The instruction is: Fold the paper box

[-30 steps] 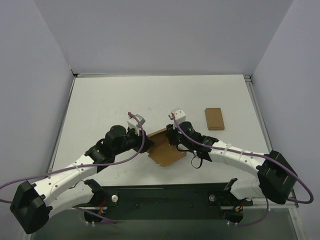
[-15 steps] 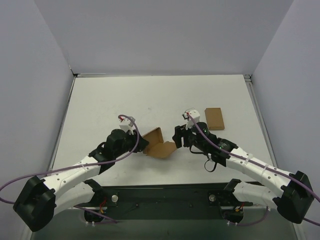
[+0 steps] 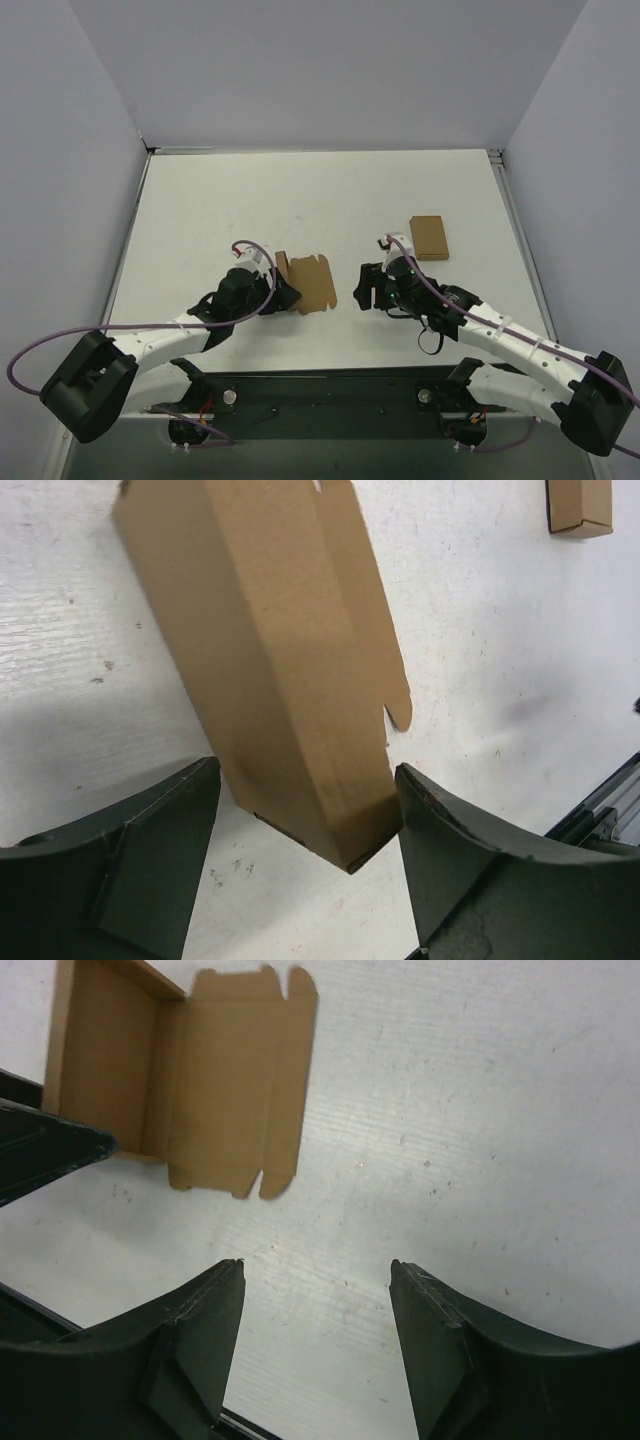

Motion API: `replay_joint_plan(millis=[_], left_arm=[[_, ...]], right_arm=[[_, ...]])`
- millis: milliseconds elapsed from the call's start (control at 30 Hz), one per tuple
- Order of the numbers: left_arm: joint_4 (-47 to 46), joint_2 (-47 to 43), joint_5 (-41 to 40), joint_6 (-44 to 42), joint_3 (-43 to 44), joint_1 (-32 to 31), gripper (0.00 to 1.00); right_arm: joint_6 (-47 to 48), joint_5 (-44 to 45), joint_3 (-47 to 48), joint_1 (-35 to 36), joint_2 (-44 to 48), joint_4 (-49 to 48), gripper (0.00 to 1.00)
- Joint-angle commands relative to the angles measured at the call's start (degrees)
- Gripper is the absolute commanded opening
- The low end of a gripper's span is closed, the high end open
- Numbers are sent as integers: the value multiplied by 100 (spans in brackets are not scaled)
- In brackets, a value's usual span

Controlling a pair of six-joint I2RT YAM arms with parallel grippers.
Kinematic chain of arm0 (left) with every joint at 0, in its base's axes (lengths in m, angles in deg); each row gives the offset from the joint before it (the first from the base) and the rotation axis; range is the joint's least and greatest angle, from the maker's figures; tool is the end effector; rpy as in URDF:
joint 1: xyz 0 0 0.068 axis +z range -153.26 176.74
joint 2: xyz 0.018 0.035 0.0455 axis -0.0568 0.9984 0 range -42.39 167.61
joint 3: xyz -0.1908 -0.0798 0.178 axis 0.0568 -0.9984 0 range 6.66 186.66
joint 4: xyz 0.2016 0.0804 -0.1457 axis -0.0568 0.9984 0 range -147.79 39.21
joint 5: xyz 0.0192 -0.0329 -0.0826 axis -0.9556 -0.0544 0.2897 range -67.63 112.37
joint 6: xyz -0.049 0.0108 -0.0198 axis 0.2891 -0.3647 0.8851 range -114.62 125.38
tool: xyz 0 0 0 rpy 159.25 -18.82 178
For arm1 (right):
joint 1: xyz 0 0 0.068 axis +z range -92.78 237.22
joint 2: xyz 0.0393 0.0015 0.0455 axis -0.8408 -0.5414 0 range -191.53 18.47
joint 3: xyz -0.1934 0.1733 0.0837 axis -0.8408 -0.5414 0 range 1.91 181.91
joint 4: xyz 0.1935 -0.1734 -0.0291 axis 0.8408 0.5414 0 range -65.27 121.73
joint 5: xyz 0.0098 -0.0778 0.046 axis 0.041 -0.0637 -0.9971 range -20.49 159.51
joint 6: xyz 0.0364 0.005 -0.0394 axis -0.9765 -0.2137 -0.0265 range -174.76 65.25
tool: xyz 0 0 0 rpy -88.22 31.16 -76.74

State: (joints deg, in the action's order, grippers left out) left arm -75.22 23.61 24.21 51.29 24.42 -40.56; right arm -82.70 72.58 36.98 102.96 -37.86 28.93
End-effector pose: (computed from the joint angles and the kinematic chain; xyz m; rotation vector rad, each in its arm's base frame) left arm 0.1700 -0.1310 0.1558 -0.1477 2.2365 -0.8724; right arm 0.1568 0.1581 0.2533 -0.2895 2.0791 0.7494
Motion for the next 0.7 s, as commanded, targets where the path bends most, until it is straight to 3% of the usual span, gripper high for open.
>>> replay_joint_plan(millis=[0,133,333,667], left_arm=[[195,-561,-132,6,-123,109,82],[713,-1192,-97,-152,-132,205,89],[1215,-1826,-141,-363,148,311,91],[961,-1116,-185,-662,439,970,78]], right_arm=[[-422,-87,-254,23,18,168,60],[-519,-157,-246,41,-307,-7,60],[-721,-667,-88,76,-914,-709,61],[-748,-826,-18,172,-1213,-930,59]])
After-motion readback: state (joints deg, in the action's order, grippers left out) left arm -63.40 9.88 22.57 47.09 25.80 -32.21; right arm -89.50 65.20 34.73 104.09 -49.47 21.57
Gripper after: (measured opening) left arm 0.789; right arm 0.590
